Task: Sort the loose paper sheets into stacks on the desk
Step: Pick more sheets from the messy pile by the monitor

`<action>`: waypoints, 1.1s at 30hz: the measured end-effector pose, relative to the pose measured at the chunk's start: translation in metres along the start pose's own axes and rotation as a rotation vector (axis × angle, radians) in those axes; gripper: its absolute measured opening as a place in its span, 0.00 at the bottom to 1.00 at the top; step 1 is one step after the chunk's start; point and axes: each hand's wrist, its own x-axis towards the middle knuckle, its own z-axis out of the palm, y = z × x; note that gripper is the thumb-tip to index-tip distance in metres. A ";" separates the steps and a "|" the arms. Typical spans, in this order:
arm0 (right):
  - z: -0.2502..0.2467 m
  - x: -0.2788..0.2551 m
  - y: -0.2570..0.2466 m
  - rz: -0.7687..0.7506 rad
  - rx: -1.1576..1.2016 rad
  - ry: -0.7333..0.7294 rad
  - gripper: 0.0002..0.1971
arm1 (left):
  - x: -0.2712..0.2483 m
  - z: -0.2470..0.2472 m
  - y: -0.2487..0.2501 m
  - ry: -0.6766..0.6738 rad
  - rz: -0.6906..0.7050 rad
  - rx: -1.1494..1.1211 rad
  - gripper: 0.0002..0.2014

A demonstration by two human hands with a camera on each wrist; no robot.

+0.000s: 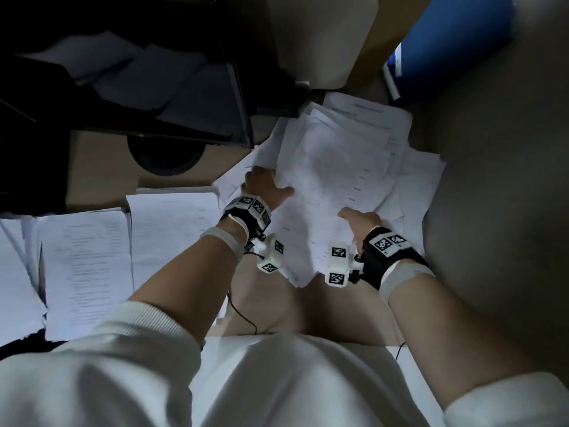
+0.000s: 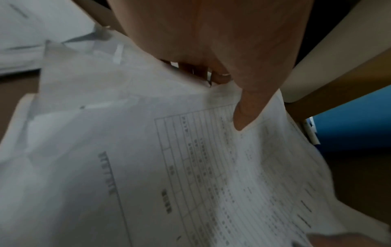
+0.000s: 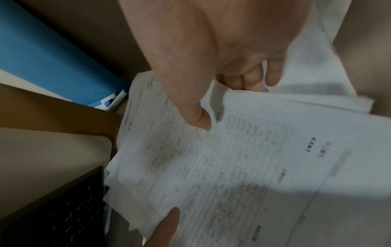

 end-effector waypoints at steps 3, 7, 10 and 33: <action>0.000 -0.003 -0.003 -0.035 0.069 0.020 0.40 | -0.009 0.008 0.003 -0.090 0.018 -0.125 0.36; 0.001 -0.004 -0.001 -0.181 0.151 0.082 0.25 | -0.022 0.022 -0.003 -0.122 -0.035 -0.471 0.44; -0.006 -0.004 0.007 -0.302 0.150 0.085 0.15 | -0.046 0.024 -0.004 -0.164 -0.092 -0.687 0.34; -0.024 -0.018 0.040 -0.194 -0.390 0.053 0.20 | -0.088 0.082 -0.037 -0.205 -0.405 -0.931 0.42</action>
